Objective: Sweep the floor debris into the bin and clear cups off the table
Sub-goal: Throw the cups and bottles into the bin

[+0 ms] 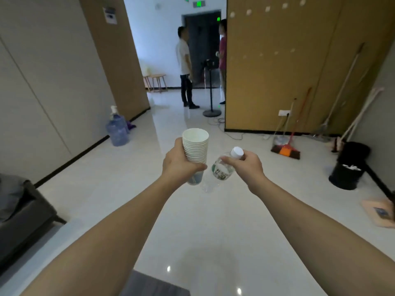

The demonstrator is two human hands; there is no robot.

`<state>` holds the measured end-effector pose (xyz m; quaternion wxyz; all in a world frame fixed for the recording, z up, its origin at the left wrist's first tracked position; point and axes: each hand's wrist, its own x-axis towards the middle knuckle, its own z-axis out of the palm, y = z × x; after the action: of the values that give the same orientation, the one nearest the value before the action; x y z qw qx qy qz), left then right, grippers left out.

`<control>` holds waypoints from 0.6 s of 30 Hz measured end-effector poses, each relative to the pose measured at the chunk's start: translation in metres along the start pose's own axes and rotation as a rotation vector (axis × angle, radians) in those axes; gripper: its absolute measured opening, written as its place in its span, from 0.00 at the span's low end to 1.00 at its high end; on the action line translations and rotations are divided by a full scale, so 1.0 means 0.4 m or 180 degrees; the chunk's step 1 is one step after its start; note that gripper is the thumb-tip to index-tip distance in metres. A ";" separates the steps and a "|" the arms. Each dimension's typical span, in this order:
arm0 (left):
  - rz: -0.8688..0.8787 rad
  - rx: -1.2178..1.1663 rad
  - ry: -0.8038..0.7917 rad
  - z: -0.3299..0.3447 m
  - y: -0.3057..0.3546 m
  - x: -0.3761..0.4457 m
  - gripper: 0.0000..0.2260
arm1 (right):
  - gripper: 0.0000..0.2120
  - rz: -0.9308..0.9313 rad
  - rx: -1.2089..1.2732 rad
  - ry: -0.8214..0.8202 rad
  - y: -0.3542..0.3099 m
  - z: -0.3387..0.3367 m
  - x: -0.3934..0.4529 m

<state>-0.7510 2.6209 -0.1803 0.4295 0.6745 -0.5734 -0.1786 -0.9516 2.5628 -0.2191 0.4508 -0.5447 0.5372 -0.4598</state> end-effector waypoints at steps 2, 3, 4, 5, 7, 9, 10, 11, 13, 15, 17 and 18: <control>0.0056 -0.0228 -0.0147 0.138 0.092 0.058 0.35 | 0.16 0.0093 0.0093 0.0205 0.020 -0.147 0.078; 0.0074 -0.0354 -0.0246 0.212 0.139 0.086 0.36 | 0.16 0.0182 0.0115 0.0285 0.032 -0.223 0.116; 0.0102 -0.0457 -0.0367 0.287 0.186 0.113 0.36 | 0.16 0.0280 0.0124 0.0355 0.045 -0.299 0.151; 0.0129 -0.0531 -0.0487 0.358 0.231 0.137 0.37 | 0.17 0.0368 0.0113 0.0424 0.056 -0.372 0.183; 0.0201 -0.0653 -0.0697 0.506 0.324 0.183 0.38 | 0.15 0.0454 0.0077 0.0647 0.079 -0.528 0.243; 0.0271 -0.0769 -0.0858 0.651 0.417 0.224 0.38 | 0.14 0.0480 0.0025 0.0882 0.099 -0.678 0.292; 0.0303 -0.0805 -0.0935 0.717 0.460 0.242 0.39 | 0.15 0.0516 -0.0022 0.0967 0.110 -0.745 0.312; 0.0337 -0.0821 -0.1026 0.781 0.501 0.257 0.39 | 0.17 0.0562 -0.0060 0.1046 0.121 -0.808 0.332; 0.0394 -0.0835 -0.1229 0.896 0.572 0.287 0.40 | 0.17 0.0628 -0.0072 0.1194 0.146 -0.918 0.370; 0.0441 -0.0802 -0.1382 1.000 0.630 0.324 0.42 | 0.19 0.0710 -0.0053 0.1380 0.170 -1.011 0.413; 0.0509 -0.0745 -0.1496 1.100 0.675 0.368 0.43 | 0.20 0.0773 0.0009 0.1564 0.195 -1.089 0.461; 0.0536 -0.0717 -0.1562 1.148 0.693 0.392 0.43 | 0.19 0.0803 0.0020 0.1641 0.208 -1.124 0.488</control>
<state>-1.2158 2.3108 -0.1840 0.3633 0.5091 -0.6908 -0.3628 -1.4086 2.3677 -0.2211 0.3547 -0.3374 0.6962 -0.5250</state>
